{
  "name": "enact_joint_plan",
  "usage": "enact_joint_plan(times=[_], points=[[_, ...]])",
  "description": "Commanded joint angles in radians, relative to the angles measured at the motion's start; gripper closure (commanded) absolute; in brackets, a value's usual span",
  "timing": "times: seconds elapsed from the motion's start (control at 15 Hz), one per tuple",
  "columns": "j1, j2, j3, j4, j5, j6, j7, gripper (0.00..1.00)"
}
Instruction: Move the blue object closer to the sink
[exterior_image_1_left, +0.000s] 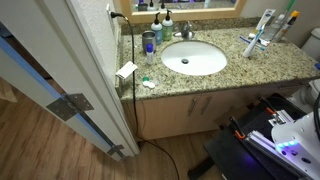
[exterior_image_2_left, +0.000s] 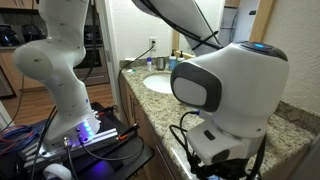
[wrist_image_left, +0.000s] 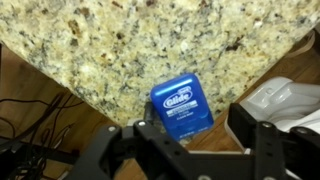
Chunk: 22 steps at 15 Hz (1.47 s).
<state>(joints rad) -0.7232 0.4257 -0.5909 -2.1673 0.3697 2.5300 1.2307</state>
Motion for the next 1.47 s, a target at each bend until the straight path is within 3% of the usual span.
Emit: enact_joint_plan(times=[0.0, 0.27, 0.53, 0.67, 0.73, 1.0, 1.07, 1.2, 1.27, 1.4], points=[[-0.014, 0.003, 0.010, 0.011, 0.003, 0.003, -0.031, 0.56], [-0.017, 0.007, 0.009, 0.029, 0.000, 0.017, -0.046, 0.81], [-0.007, -0.047, -0.003, 0.028, -0.014, 0.024, -0.072, 0.81], [-0.028, -0.082, 0.025, 0.034, 0.015, 0.033, -0.154, 0.81], [0.016, -0.215, -0.027, -0.019, -0.048, -0.008, -0.154, 0.81], [0.021, -0.377, -0.054, 0.011, -0.124, -0.094, -0.234, 0.81], [0.018, -0.267, -0.037, 0.043, -0.090, -0.043, -0.190, 0.56], [0.016, -0.355, -0.051, 0.039, -0.118, -0.088, -0.206, 0.56], [0.015, -0.378, -0.053, 0.033, -0.122, -0.096, -0.211, 0.81], [0.043, -0.453, -0.026, -0.012, -0.136, -0.092, -0.234, 0.81]])
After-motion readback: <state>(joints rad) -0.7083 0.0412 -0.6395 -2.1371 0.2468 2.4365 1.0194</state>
